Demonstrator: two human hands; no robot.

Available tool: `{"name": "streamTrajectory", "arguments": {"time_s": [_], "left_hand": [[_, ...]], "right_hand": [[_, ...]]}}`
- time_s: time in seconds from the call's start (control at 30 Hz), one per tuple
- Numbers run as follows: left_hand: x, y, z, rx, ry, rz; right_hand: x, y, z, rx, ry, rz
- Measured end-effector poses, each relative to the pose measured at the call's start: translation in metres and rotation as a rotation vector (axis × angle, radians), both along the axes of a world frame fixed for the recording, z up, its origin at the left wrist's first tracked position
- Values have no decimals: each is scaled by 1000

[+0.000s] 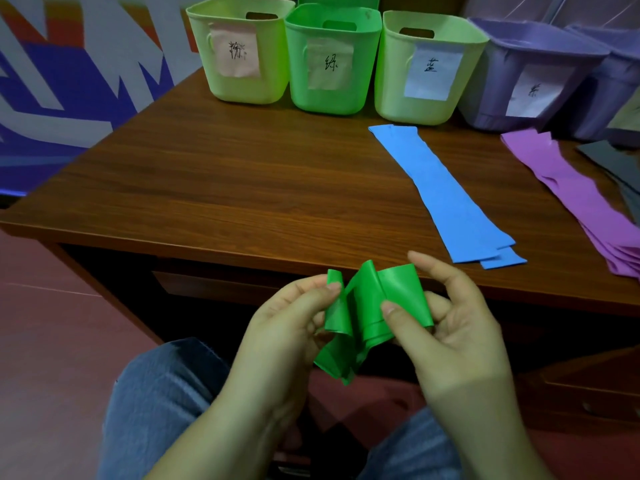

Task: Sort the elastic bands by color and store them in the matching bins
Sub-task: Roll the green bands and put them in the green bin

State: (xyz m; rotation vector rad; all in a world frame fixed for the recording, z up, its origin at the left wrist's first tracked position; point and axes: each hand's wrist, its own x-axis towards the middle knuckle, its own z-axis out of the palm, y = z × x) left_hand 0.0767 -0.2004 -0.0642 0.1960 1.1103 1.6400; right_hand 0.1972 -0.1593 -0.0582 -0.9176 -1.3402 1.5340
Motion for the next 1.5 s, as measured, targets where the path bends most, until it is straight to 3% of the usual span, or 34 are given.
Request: {"name": "streamTrajectory", "arguments": {"time_s": [0.27,0.53,1.5], "left_hand": [[-6,6,0,-79,-115,-34],[-2,6,-1,-95,12,-161],[2,10,-2,-79,118,-112]], "right_hand": [[6,13,4,109,-130,13],[4,10,2,176,-228,37],[3,10,-3,200,-304,76]]}}
